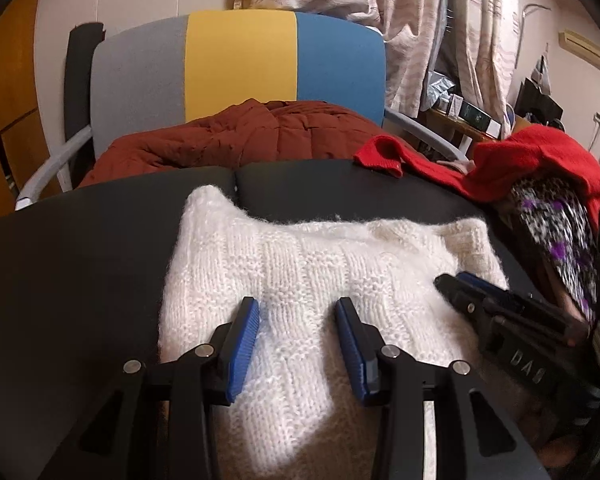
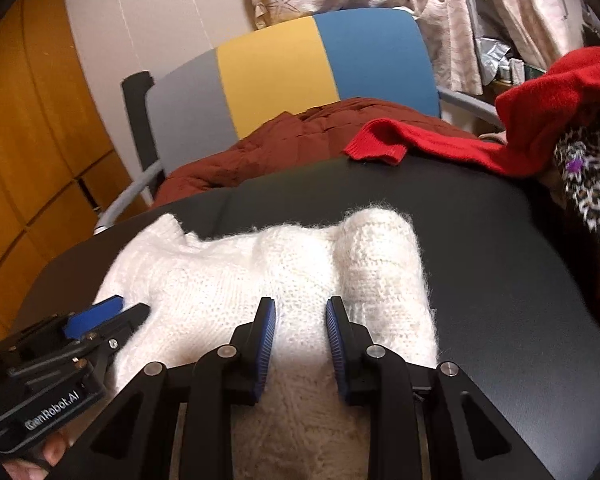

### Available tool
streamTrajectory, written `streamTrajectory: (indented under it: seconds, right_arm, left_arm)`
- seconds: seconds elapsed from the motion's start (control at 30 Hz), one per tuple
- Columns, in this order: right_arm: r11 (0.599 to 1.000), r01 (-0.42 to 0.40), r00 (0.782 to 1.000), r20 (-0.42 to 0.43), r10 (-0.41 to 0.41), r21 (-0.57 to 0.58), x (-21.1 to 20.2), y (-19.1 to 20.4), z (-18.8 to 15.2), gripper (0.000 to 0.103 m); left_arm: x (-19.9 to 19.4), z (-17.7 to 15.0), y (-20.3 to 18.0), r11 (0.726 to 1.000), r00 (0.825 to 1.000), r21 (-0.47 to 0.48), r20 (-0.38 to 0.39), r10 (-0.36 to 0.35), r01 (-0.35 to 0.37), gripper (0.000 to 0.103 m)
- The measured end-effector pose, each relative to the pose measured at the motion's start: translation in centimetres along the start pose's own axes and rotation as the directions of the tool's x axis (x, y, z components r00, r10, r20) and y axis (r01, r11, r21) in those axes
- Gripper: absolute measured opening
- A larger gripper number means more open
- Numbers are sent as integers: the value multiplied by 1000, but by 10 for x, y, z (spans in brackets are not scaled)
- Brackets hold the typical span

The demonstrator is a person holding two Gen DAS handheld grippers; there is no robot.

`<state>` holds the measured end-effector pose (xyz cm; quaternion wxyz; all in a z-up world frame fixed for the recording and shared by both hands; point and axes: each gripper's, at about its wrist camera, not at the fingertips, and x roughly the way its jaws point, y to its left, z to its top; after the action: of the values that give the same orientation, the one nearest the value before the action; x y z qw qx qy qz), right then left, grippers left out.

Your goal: Fold clothes

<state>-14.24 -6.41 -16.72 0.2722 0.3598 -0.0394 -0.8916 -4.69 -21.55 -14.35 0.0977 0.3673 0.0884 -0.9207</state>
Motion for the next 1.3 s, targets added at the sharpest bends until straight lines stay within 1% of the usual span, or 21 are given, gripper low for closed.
streamTrajectory:
  seconds: [0.1, 0.2, 0.23, 0.3, 0.33, 0.37, 0.43, 0.47, 0.53, 0.6, 0.73, 0.77, 0.87, 0.97, 1.07, 1.13, 1.17, 1.2, 1.23, 1.27, 1.3]
  right_arm:
    - [999, -40, 999, -19, 40, 12, -8, 4, -6, 28]
    - [992, -107, 992, -57, 111, 59, -17, 2, -6, 32]
    - [988, -133, 988, -73, 139, 75, -22, 0, -4, 36]
    - [975, -188, 977, -76, 197, 116, -37, -6, -1, 53]
    - [970, -206, 975, -61, 215, 129, -47, -11, -1, 71]
    - [964, -225, 971, -47, 234, 143, -57, -16, 0, 82]
    - [947, -273, 958, -37, 283, 170, -73, -31, -3, 91]
    - [938, -295, 951, -35, 306, 183, -80, -38, -4, 98]
    - [929, -308, 941, -81, 330, 207, -77, -49, -11, 103]
    - [918, -321, 926, -126, 356, 233, -73, -60, -18, 103]
    - [867, -373, 872, -195, 449, 329, -44, -72, -29, 103]
    - [870, -369, 871, -203, 447, 328, -37, -71, -29, 103]
    - [852, -403, 840, -234, 489, 334, -12, -66, -30, 103]
    - [844, -448, 815, -252, 521, 295, 2, -56, -26, 103]
    - [831, -485, 790, -273, 550, 271, 11, -51, -24, 103]
    - [831, -507, 776, -298, 556, 229, 14, -46, -23, 103]
    - [831, -517, 771, -311, 556, 205, 15, -43, -23, 100]
    - [842, -517, 777, -329, 536, 151, 15, -38, -23, 96]
    - [851, -514, 785, -340, 518, 110, 14, -35, -25, 84]
    - [848, -520, 782, -344, 520, 99, 17, -35, -24, 70]
    - [845, -527, 778, -348, 522, 90, 19, -36, -23, 64]
  left_arm:
    - [-15, -9, 10, 1000, 1000, -9, -13, -22, 22, 42]
    - [-38, -10, 27, 994, 994, -58, -43, -100, 97, 41]
    - [-47, -13, 35, 988, 990, -79, -43, -138, 134, 41]
    - [-66, -20, 52, 969, 975, -126, -39, -219, 213, 41]
    - [-74, -26, 64, 951, 962, -165, -35, -271, 261, 41]
    - [-80, -31, 74, 932, 950, -201, -28, -312, 300, 43]
    - [-88, -42, 94, 892, 926, -273, -12, -378, 361, 53]
    - [-91, -47, 103, 872, 915, -306, -3, -403, 383, 54]
    - [-90, -55, 117, 823, 886, -363, 13, -464, 436, 57]
    - [-79, -61, 126, 787, 867, -415, 11, -497, 456, 58]
    - [-56, -68, 141, 701, 827, -514, 33, -561, 495, 59]
    - [-51, -67, 141, 692, 823, -519, 38, -567, 501, 60]
    - [-37, -61, 138, 682, 808, -514, 41, -587, 521, 66]
    - [-20, -55, 128, 690, 789, -486, -2, -614, 536, 77]
    - [-4, -48, 116, 714, 776, -443, -64, -628, 542, 80]
    - [6, -45, 111, 707, 755, -447, -101, -648, 547, 80]
    - [8, -43, 109, 702, 745, -452, -112, -657, 551, 80]
    - [6, -45, 109, 703, 748, -455, -113, -654, 546, 80]
    - [1, -47, 109, 707, 755, -459, -110, -647, 539, 77]
    - [-3, -50, 110, 710, 761, -462, -108, -640, 531, 73]
    - [-8, -53, 110, 713, 767, -465, -105, -633, 524, 71]
